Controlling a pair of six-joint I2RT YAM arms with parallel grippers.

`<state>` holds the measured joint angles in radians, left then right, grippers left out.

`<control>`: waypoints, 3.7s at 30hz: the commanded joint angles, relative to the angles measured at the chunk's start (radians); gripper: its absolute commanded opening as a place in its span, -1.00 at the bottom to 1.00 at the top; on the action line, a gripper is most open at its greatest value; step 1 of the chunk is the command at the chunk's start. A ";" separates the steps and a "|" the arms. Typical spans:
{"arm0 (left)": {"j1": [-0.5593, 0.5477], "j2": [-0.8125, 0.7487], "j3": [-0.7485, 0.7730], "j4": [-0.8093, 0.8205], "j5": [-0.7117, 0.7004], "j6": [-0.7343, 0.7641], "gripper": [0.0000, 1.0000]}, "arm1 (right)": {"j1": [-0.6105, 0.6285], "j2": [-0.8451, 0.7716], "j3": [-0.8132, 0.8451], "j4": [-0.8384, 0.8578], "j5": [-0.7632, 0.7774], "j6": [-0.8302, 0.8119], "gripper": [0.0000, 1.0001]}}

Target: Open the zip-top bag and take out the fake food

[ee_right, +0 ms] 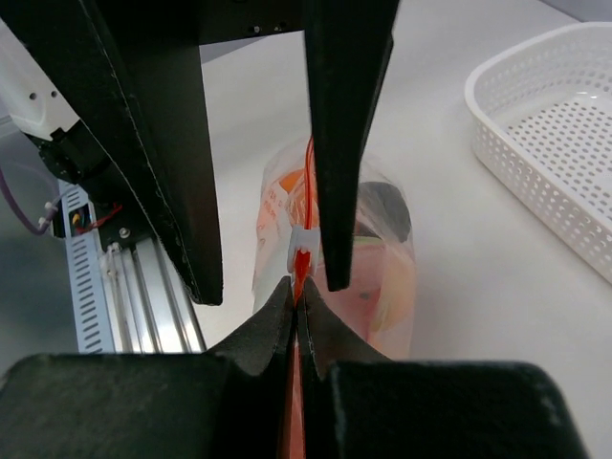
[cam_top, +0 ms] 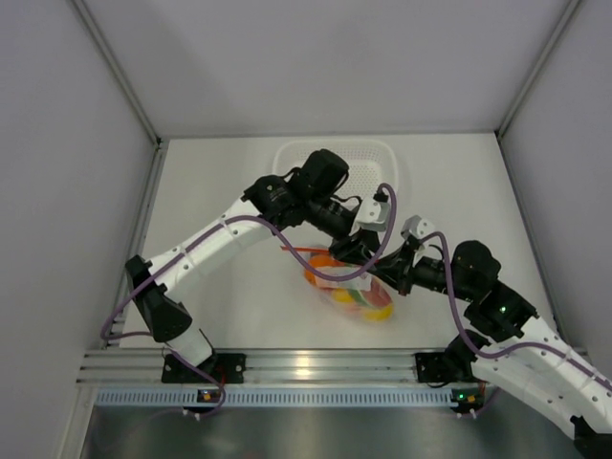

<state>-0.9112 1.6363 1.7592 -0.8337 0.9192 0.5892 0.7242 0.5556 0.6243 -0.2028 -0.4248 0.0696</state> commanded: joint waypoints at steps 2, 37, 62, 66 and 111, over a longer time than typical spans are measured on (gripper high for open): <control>0.002 -0.013 -0.010 0.033 0.032 0.037 -0.23 | 0.017 -0.031 0.038 0.052 0.069 -0.019 -1.00; 0.009 -0.006 -0.044 0.033 -0.074 0.043 -1.00 | 0.024 -0.109 -0.017 0.080 0.165 0.015 -1.00; 0.310 -0.093 -0.313 0.031 -0.178 -0.089 -1.00 | 0.023 -0.267 -0.031 -0.023 0.672 0.121 -1.00; 0.310 -0.130 -0.345 0.031 -0.316 -0.137 -1.00 | 0.024 -0.273 -0.018 -0.046 0.710 0.134 -1.00; 0.167 0.040 -0.112 0.004 0.003 -0.060 -0.09 | 0.024 -0.278 -0.043 0.042 0.339 0.070 -1.00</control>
<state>-0.7368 1.6535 1.6634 -0.8459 0.8688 0.4999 0.7372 0.2771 0.5465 -0.2684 -0.0780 0.1387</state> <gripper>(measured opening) 0.466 0.006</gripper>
